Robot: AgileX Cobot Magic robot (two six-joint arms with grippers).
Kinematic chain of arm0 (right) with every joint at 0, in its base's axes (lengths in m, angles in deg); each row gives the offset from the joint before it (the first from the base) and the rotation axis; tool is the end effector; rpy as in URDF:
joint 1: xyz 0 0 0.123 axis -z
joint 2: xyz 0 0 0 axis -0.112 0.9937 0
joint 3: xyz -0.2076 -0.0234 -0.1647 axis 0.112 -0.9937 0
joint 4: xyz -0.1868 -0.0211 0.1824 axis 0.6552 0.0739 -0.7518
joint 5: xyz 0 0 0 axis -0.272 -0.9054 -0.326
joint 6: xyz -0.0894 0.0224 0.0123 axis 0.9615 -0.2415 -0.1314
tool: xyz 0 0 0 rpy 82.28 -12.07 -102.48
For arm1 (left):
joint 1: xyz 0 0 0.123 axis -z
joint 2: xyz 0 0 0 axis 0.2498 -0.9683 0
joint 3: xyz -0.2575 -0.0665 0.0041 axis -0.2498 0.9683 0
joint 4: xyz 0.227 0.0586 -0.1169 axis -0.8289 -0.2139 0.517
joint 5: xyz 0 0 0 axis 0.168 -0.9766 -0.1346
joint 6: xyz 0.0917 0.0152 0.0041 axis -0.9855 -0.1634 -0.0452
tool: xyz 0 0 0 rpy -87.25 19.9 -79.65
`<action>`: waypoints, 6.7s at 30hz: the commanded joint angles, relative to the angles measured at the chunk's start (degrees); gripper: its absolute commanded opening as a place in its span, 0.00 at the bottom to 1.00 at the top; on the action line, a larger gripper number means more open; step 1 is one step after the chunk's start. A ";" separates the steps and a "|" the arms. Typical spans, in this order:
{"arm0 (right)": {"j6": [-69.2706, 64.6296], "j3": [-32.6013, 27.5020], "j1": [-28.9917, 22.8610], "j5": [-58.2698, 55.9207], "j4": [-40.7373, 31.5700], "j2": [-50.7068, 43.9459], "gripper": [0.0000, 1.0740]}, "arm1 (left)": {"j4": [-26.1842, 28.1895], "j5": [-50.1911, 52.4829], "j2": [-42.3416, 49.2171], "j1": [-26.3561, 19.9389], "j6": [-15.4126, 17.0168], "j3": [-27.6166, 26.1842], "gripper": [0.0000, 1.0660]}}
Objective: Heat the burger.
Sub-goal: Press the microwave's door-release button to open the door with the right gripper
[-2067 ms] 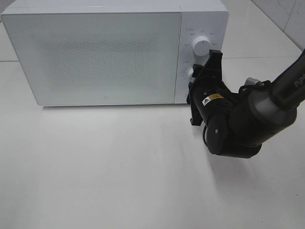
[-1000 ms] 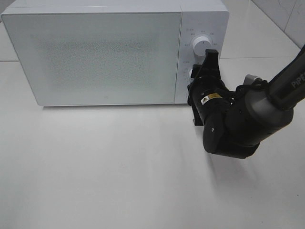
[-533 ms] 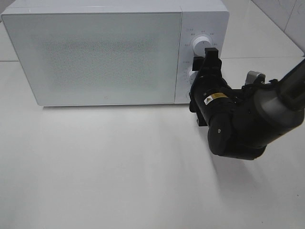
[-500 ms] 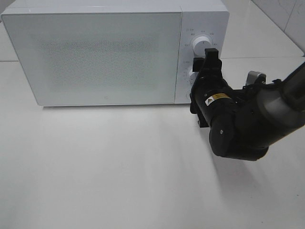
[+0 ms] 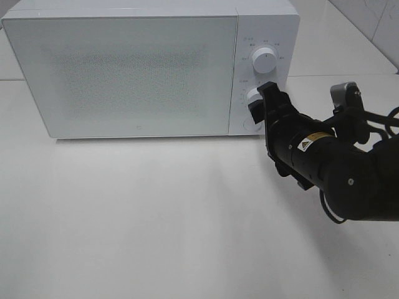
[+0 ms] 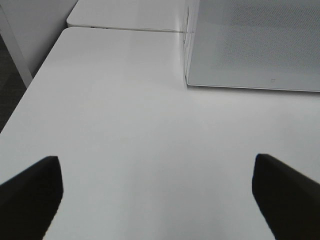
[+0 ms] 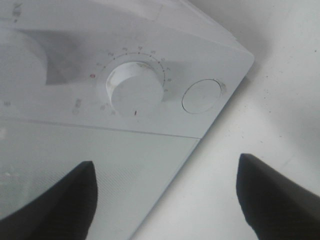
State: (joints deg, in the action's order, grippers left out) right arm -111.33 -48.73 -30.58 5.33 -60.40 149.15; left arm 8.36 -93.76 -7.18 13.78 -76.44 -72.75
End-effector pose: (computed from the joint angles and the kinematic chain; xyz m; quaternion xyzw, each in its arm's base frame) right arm 0.2597 0.1500 0.1096 0.3613 0.7306 0.3630 0.4516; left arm 0.0241 0.0012 0.2856 -0.0155 0.8445 0.0028 0.5354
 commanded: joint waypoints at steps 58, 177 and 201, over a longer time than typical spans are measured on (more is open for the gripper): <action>39.30 9.91 15.07 -113.16 40.62 -67.72 0.67 | 0.17 0.23 1.20 -0.11 0.00 0.17 0.92; 43.49 -0.74 31.11 -70.99 36.33 -63.83 0.67 | 0.17 0.23 1.09 -0.11 0.00 0.17 0.92; 43.49 -6.42 31.11 -32.95 36.55 -36.96 0.67 | 0.17 0.23 1.09 -0.11 0.00 0.17 0.92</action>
State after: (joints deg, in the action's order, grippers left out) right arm -67.90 -54.69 0.13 -31.23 -23.96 111.05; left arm 8.30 -93.76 -7.18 13.72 -76.44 -72.75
